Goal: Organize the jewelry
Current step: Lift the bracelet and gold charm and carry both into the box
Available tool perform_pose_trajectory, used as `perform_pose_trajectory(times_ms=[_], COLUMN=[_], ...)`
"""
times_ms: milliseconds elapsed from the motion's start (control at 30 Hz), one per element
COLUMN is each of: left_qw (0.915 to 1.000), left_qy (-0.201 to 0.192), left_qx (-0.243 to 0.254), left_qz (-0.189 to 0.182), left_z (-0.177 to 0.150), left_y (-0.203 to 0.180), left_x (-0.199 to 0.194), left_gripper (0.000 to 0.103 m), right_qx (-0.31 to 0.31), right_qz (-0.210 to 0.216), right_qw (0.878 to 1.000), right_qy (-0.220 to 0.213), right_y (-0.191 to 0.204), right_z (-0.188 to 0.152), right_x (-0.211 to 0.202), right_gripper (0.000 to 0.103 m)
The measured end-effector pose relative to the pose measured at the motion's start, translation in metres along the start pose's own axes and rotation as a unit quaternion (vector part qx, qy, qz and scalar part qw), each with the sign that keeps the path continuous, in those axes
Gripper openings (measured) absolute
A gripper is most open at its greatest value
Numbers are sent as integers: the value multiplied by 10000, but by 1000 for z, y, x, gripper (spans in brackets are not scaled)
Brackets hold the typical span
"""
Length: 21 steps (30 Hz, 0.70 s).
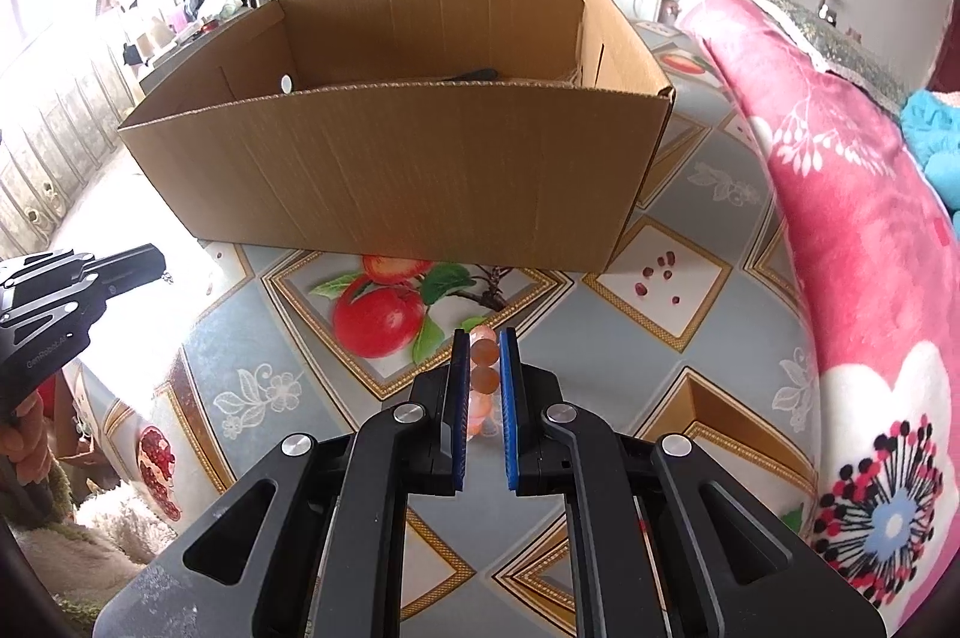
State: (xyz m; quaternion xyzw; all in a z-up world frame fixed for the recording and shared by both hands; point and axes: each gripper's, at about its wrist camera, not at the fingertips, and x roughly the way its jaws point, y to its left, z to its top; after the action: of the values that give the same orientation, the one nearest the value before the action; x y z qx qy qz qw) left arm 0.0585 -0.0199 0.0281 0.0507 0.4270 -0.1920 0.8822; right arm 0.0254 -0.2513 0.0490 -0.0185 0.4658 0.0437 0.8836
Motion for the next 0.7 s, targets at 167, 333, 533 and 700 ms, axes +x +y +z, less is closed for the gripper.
perform_pose_trajectory(times_ms=[167,333,533,700], left_qw=[9999,9997,9995,9991], left_qy=[-110,-206,-230,-366], left_qx=[23,50,37,50], left_qz=[-55,-110,-190,-206], left_z=[4,7,11,15], left_y=[3,3,4,2], left_x=[-15,-24,-31,-39], left_gripper=[3,3,3,3], right_qx=[-2,-22,66,40], right_qz=[19,5,57,109], right_qw=[9999,9998,9995,9990], right_qy=[-115,-200,-313,-442], right_y=[0,1,-1,-1], right_z=[6,9,10,14], right_x=[-4,-7,-13,-22], right_gripper=[8,8,8,8])
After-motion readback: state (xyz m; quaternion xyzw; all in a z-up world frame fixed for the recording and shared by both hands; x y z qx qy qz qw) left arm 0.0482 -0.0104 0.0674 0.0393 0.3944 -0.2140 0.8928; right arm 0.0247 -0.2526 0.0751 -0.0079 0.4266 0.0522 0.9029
